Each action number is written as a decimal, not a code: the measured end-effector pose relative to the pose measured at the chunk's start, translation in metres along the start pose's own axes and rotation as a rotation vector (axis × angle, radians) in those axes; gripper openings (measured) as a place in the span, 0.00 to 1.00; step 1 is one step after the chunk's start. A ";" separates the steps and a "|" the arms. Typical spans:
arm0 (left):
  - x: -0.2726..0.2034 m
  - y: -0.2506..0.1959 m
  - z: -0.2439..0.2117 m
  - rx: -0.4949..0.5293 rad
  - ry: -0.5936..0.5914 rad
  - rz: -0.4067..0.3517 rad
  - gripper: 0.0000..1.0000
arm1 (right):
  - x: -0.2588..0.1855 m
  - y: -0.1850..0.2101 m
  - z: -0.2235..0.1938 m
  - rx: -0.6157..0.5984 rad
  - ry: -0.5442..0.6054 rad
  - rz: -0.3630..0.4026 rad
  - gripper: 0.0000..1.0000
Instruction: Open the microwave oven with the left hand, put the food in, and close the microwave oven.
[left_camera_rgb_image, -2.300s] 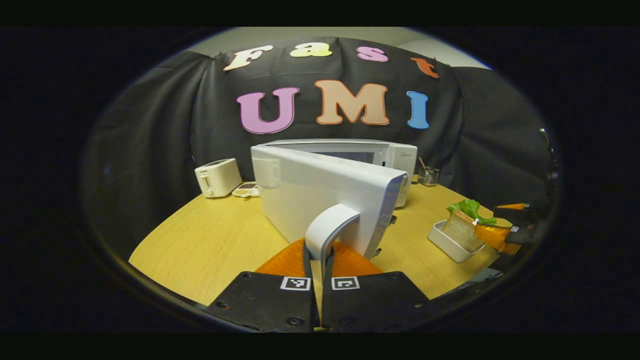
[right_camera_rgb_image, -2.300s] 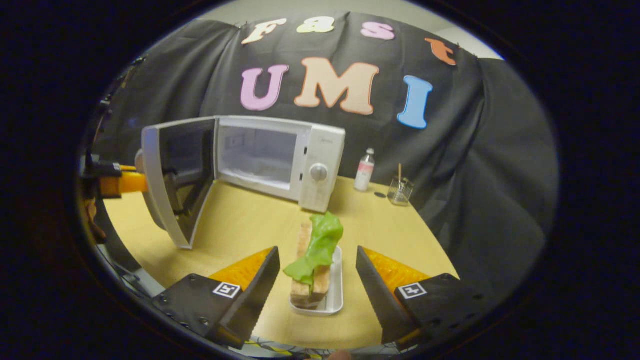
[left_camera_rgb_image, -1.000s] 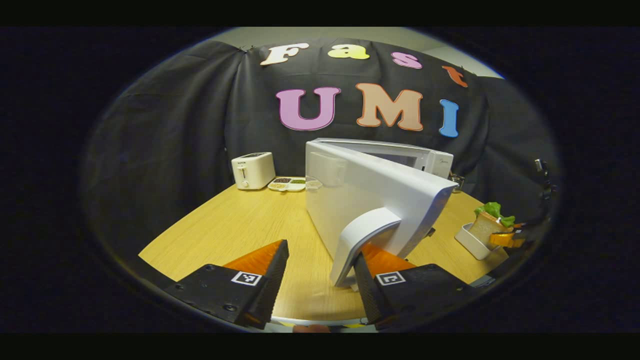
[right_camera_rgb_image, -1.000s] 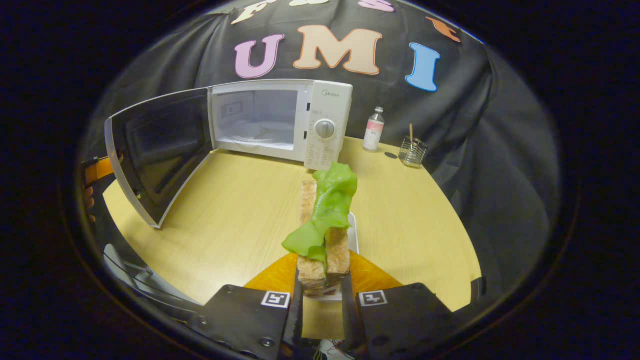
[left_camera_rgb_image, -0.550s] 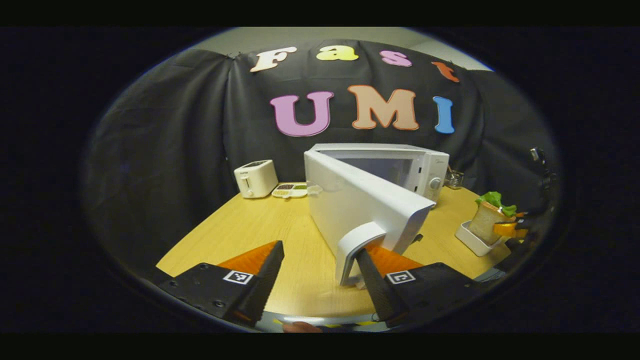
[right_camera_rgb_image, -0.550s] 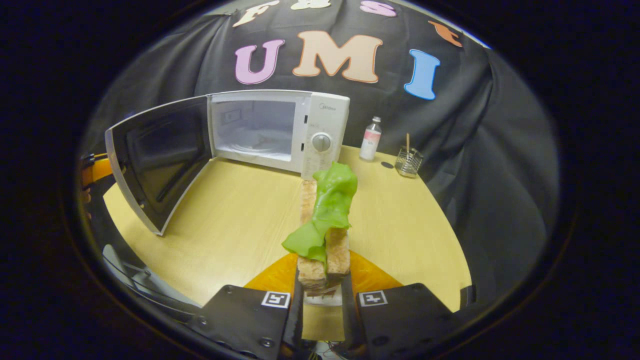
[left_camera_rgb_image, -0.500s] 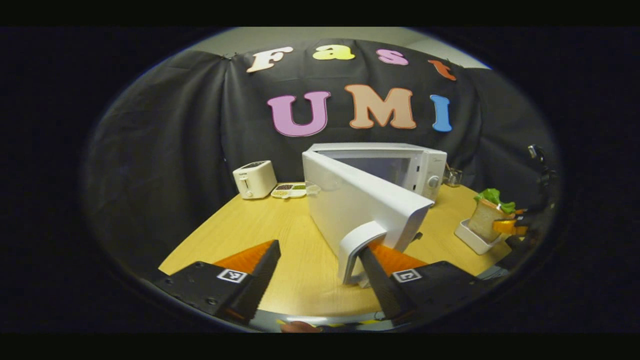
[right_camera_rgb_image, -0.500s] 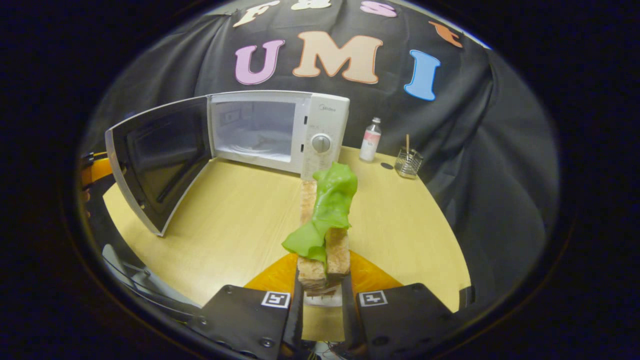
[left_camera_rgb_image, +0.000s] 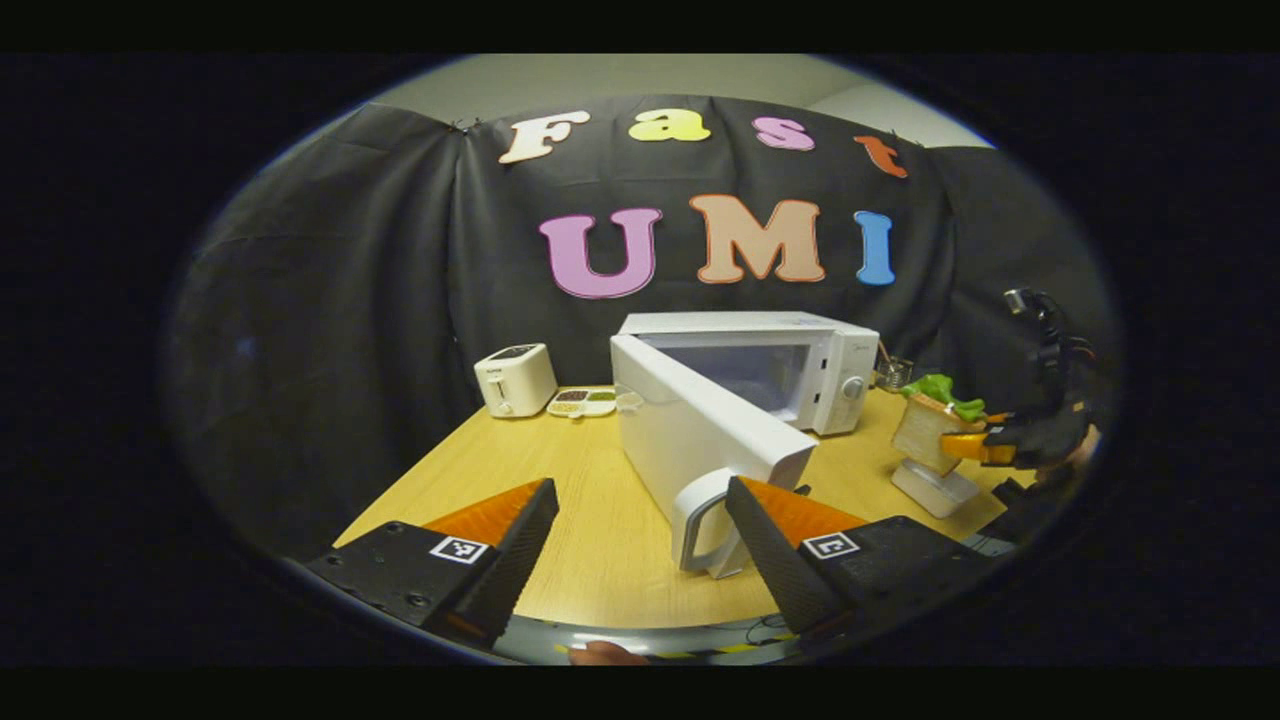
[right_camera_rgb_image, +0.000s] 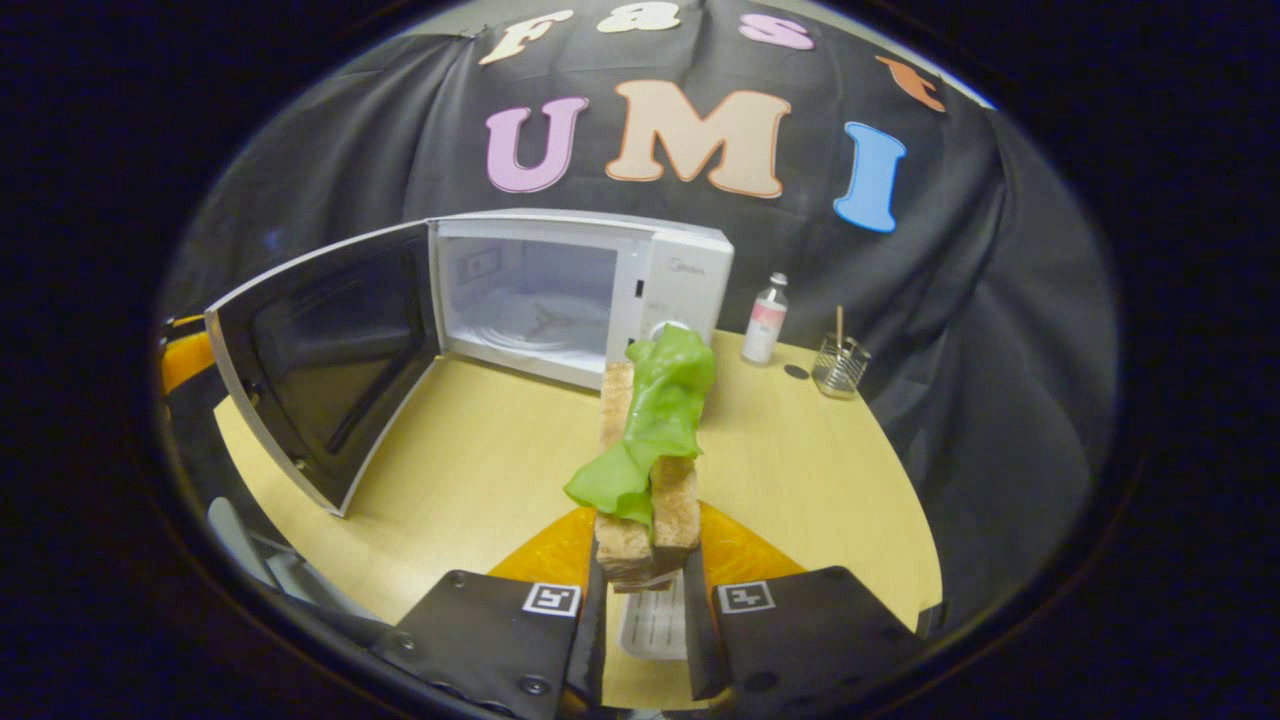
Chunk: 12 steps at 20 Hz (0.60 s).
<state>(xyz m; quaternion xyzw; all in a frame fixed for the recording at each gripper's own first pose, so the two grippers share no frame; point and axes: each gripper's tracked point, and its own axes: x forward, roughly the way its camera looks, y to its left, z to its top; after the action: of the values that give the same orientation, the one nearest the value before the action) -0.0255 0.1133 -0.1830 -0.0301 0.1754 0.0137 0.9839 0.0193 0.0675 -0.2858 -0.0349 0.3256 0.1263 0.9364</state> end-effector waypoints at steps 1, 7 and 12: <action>-0.003 0.005 0.008 -0.010 -0.015 0.003 0.94 | 0.006 0.009 0.006 0.010 -0.005 0.015 0.35; -0.012 0.032 0.038 -0.024 -0.064 0.042 0.98 | 0.052 0.067 0.046 0.097 -0.018 0.086 0.35; -0.017 0.041 0.047 -0.088 -0.081 0.043 1.00 | 0.102 0.118 0.070 0.276 0.014 0.146 0.35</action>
<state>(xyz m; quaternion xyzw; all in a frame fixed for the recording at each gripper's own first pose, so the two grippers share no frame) -0.0267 0.1567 -0.1349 -0.0690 0.1354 0.0438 0.9874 0.1077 0.2131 -0.2916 0.1168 0.3482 0.1478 0.9183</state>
